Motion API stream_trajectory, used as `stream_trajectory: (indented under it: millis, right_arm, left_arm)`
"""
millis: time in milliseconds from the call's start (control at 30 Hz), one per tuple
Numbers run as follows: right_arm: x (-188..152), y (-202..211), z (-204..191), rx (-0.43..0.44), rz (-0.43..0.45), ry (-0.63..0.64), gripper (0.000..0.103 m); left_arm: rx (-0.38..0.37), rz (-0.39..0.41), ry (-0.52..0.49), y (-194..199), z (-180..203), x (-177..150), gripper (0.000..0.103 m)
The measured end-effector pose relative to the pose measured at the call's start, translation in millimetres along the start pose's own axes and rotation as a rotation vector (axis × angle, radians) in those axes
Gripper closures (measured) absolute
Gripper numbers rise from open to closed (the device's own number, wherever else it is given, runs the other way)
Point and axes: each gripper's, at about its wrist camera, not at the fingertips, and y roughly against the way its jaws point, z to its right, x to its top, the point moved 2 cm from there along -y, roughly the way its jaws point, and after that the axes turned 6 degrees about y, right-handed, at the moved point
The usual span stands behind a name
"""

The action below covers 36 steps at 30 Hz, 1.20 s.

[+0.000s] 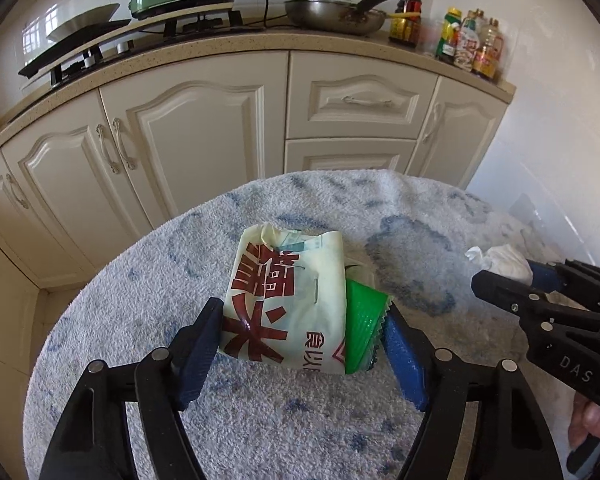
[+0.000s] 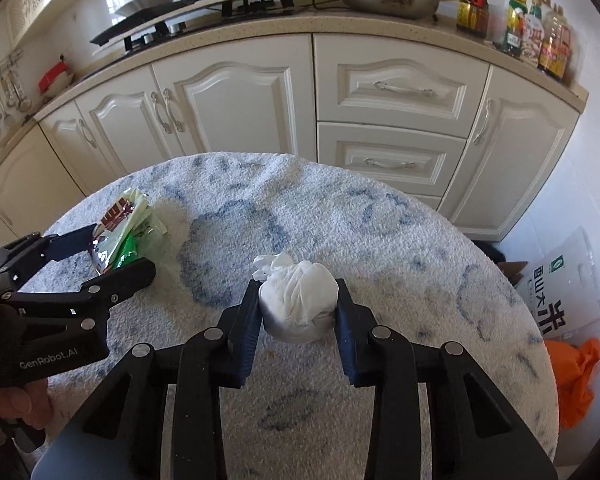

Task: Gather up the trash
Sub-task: 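Grasp the white tissue with the right tool while the left tool grasps the white-green rice bag, then carry the tissue and rice bag over the light-blue bin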

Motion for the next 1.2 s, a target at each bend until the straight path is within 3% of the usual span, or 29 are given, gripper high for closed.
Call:
stream_trajectory:
  millis: [367,900,1200]
  right_arm:
    - [-40,56,12,0.019,0.008,-0.073,0.069]
    - [-103,209,31,-0.031,0.174,-0.124,0.069]
    - [-134,283,57,-0.053,0.283,-0.166,0.069]
  left_arm:
    - [-0.059,-0.01,0.008,38,15,-27,0.034]
    - [-0.143,0.201,-0.044,198,92,-104,0.033]
    - [-0.202,0.273,-0.115,262,141,-144,0.033]
